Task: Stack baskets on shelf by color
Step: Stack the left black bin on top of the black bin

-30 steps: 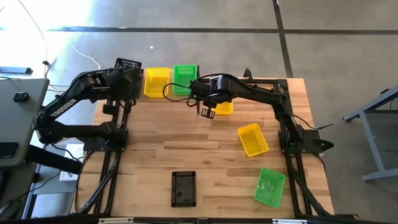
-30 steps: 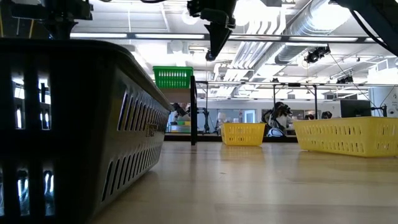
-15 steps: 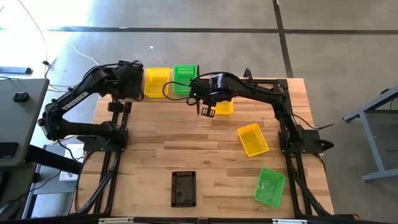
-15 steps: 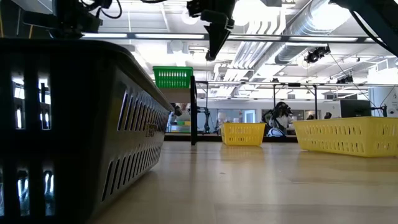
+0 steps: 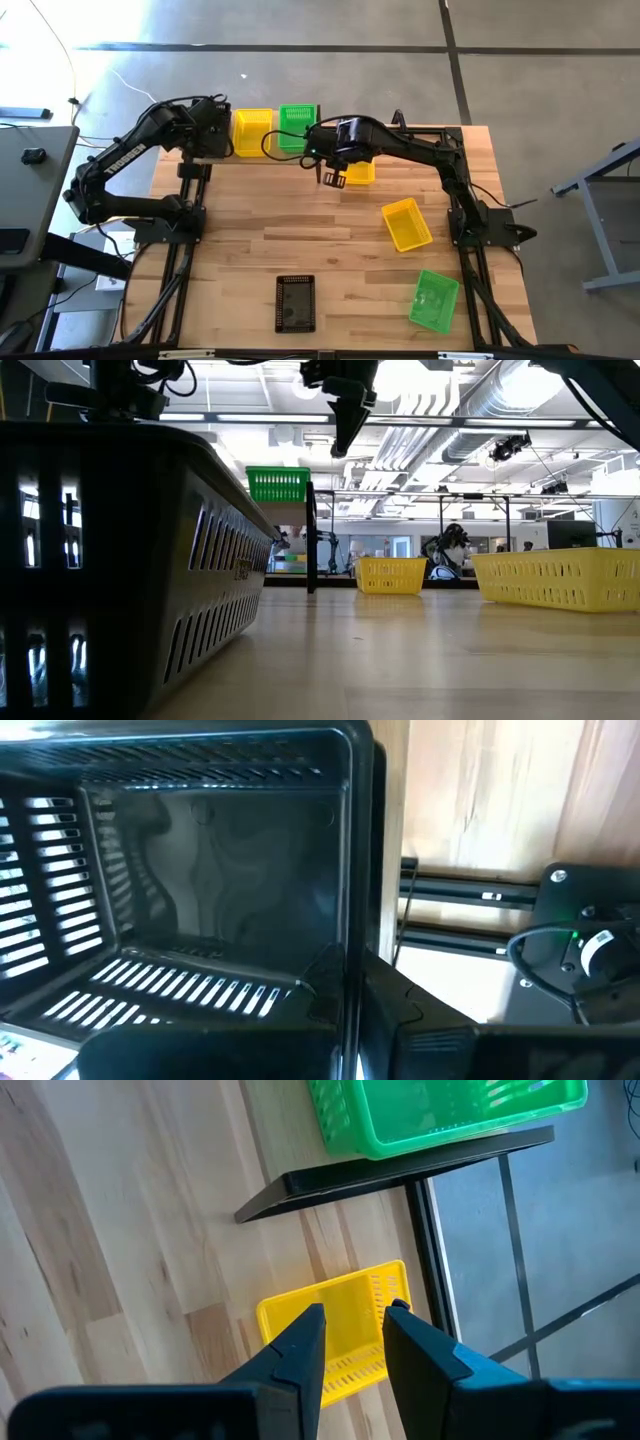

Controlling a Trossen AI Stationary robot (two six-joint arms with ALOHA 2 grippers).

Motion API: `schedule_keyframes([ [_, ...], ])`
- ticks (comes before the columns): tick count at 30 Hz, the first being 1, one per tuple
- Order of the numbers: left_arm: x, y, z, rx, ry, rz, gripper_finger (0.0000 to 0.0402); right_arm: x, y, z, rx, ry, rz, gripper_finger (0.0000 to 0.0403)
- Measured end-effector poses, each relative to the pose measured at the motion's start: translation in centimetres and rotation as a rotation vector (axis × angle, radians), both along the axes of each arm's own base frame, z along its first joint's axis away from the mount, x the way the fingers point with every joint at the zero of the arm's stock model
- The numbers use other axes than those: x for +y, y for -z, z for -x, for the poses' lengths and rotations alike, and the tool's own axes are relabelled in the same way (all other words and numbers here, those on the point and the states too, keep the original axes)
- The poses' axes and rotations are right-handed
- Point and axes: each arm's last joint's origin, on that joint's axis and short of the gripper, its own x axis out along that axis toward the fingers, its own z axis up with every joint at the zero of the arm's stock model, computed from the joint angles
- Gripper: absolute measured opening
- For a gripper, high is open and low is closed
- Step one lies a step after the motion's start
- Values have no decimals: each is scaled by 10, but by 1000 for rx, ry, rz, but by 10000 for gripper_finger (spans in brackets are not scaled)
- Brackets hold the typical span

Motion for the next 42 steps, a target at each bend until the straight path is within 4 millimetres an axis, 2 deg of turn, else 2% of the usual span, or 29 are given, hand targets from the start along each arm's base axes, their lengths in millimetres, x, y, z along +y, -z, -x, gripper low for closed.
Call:
schedule_keyframes([
  [6,2,0,0,-15,-7,-12,17,0,0,0,-1,2,-1,90],
  [13,2,0,0,-2,-5,-22,65,0,0,0,-1,2,-1,90],
  [26,1,-2,-1,1,-131,-98,151,0,0,0,-1,1,-6,90],
  [31,-6,-8,-3,-58,-124,-89,154,0,0,0,-11,20,-13,90],
  [38,-10,-42,-3,-216,-169,-172,143,0,0,0,-20,39,-18,90],
  [42,-6,-48,-2,-265,-232,-206,138,0,0,0,-23,45,-20,90],
])
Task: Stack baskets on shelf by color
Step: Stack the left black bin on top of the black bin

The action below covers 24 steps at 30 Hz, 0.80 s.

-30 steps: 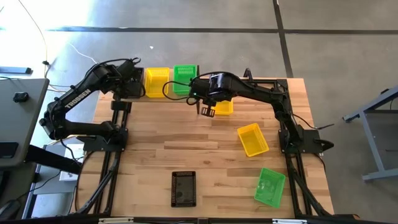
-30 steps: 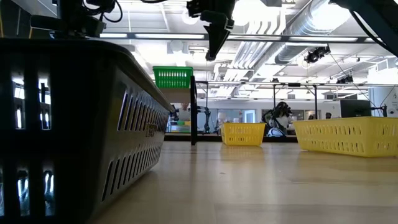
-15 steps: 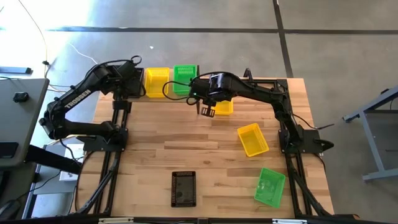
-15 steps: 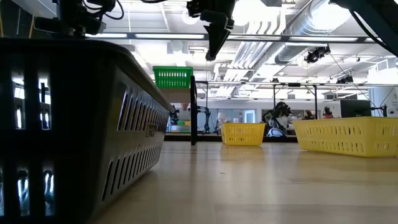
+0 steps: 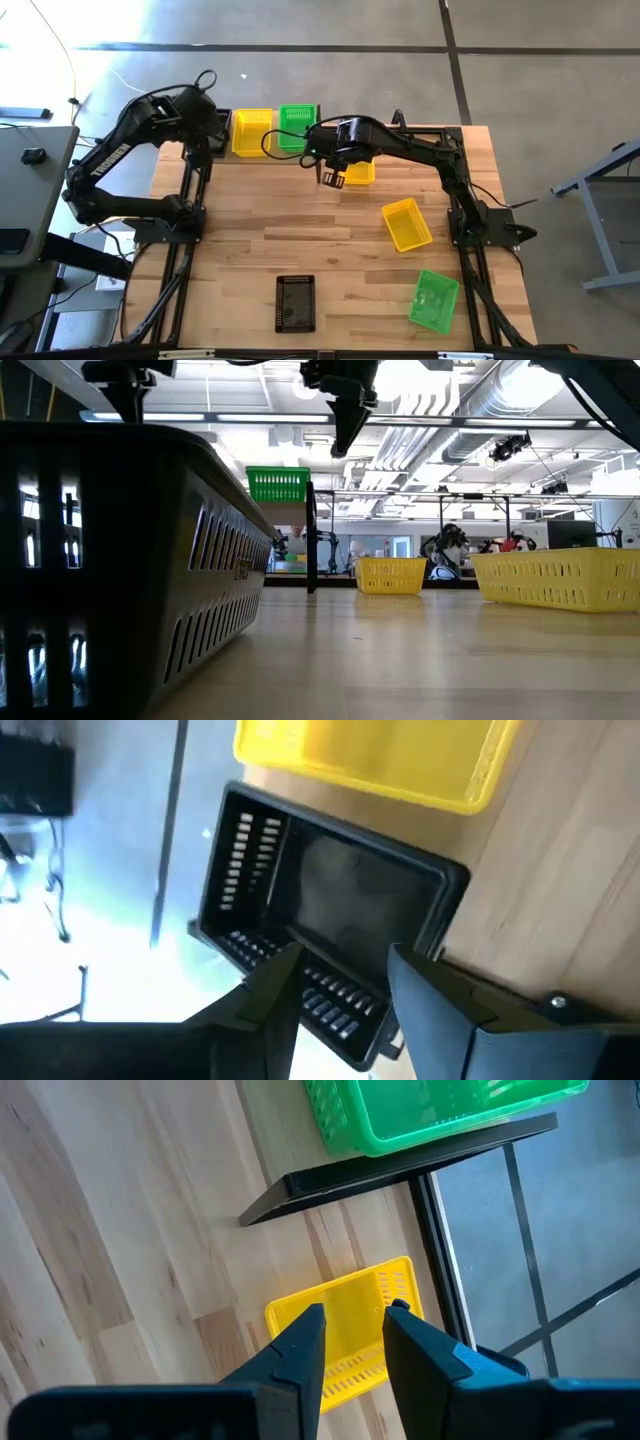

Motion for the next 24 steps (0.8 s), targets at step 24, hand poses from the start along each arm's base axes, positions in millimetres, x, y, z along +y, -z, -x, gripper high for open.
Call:
schedule_keyframes([
  [24,25,22,-12,-211,-604,186,135,0,0,0,-1,1,0,90],
])
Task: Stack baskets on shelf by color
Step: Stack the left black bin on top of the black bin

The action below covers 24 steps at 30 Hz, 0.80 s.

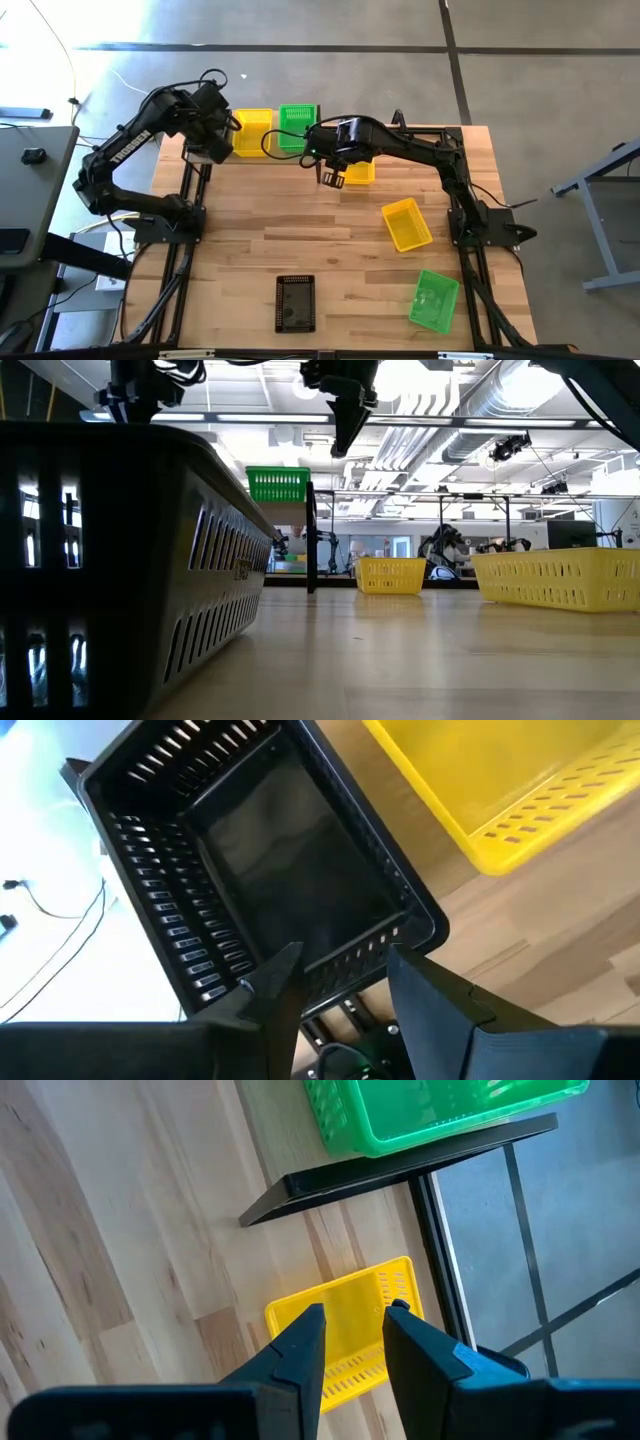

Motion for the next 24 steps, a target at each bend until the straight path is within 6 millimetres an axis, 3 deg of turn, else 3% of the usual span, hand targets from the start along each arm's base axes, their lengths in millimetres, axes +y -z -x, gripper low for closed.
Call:
schedule_keyframes([
  [24,11,10,-10,-11,-112,47,135,0,0,0,-8,16,-4,90],
])
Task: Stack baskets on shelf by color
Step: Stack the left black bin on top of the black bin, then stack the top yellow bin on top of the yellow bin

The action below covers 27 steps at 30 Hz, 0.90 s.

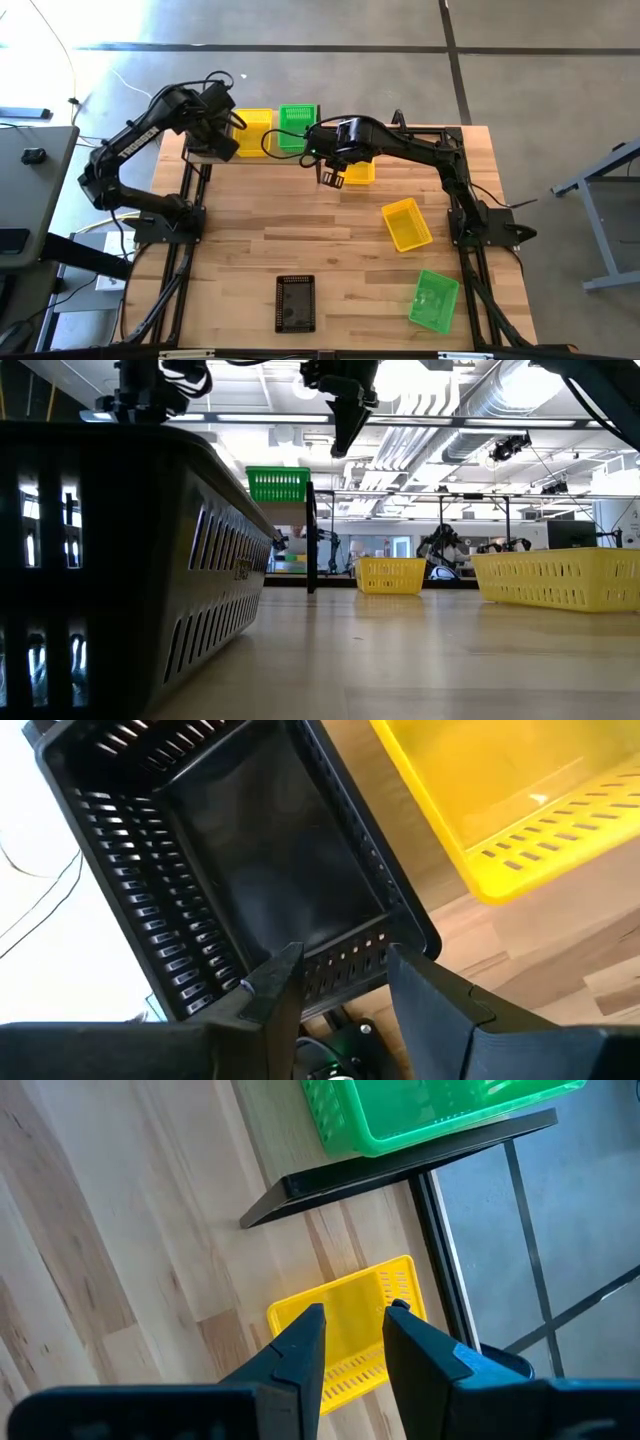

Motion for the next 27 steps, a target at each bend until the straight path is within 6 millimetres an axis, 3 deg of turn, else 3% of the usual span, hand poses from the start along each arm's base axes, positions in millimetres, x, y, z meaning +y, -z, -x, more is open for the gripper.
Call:
schedule_keyframes([
  [20,5,4,-4,33,77,28,135,1,1,4,40,4,-7,90],
  [27,3,5,-6,-55,97,95,135,1,1,4,38,-1,-30,90],
])
